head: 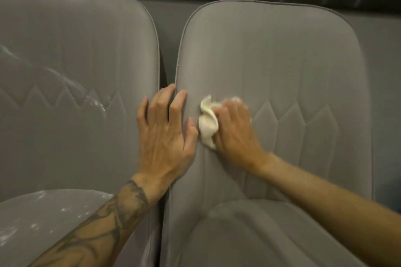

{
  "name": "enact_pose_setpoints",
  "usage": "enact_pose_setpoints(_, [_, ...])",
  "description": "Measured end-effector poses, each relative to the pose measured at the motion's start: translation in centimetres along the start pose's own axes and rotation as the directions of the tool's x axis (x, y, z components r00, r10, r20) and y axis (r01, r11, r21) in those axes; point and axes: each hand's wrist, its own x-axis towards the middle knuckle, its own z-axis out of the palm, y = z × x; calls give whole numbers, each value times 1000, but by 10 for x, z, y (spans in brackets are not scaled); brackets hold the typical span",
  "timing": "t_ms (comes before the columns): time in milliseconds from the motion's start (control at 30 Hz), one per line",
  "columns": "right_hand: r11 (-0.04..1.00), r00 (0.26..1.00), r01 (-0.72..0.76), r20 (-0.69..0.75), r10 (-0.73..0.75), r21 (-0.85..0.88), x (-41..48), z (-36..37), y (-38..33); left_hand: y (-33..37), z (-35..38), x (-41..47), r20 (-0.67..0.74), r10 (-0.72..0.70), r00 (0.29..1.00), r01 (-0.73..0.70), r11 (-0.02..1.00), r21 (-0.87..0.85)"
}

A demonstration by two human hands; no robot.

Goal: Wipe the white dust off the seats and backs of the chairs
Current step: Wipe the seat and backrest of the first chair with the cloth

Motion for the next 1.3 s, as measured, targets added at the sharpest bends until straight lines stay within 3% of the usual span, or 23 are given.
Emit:
enact_pose_setpoints(100, [972,967,-207,-174,186,-110,75,-2,22,-3,3,-1,1,-2,1000,2,1000,15])
enact_pose_setpoints(167, [924,901,-373,-270,341,-80,109,-4,26,-2,3,-1,-6,-3,1000,3,1000,15])
enact_pose_setpoints(200, [920,887,-388,-294,357,-54,109,-1,21,-2,3,-2,-7,1,1000,0,1000,16])
enact_pose_setpoints(267, [950,924,-311,-243,297,-21,76,6,5,-4,3,-2,-2,6,1000,-6,1000,16])
enact_pose_setpoints(367, [990,991,-126,-40,129,59,0,6,-9,-5,4,-2,8,9,1000,-9,999,33])
enact_pose_setpoints(433, [997,997,-82,1,82,8,-11,3,5,-5,3,-2,3,5,1000,-5,999,32])
enact_pose_setpoints(533, [952,948,-289,-167,270,-104,25,7,23,-5,5,-2,1,2,1000,-2,1000,25])
enact_pose_setpoints(600, [931,907,-360,-251,337,-52,32,11,19,-5,4,-2,2,4,1000,-4,999,32])
enact_pose_setpoints(667, [968,955,-251,-161,250,17,-4,20,4,-4,4,-3,0,5,1000,-5,999,40])
enact_pose_setpoints(733, [988,992,-113,59,108,101,-64,23,-13,-3,3,-3,2,-4,1000,4,999,43])
enact_pose_setpoints(833, [979,944,190,259,-204,77,-120,21,-18,-2,3,-2,10,-9,1000,8,999,34])
enact_pose_setpoints(867, [972,932,224,276,-234,66,-115,19,-12,-2,3,-2,10,-7,1000,6,999,37])
enact_pose_setpoints(900, [981,950,183,245,-192,60,-102,19,-6,-3,3,-2,8,-4,1000,4,999,42])
enact_pose_setpoints(967, [997,995,-66,75,64,29,-63,17,5,-3,4,-3,9,-3,1000,3,999,44])
enact_pose_setpoints(1033, [957,952,-288,-104,289,31,-35,17,5,-3,4,-2,17,-7,1000,6,999,44])
enact_pose_setpoints(1100, [954,949,-296,-98,300,52,-42,24,-12,-2,2,-3,28,-10,1000,9,999,51])
enact_pose_setpoints(1233, [983,979,-167,135,156,78,-71,19,-28,-4,-7,-2,91,-2,996,-4,998,61])
enact_pose_setpoints(1300, [985,980,-163,121,156,52,-45,11,-20,-8,-15,0,117,30,993,-37,998,60])
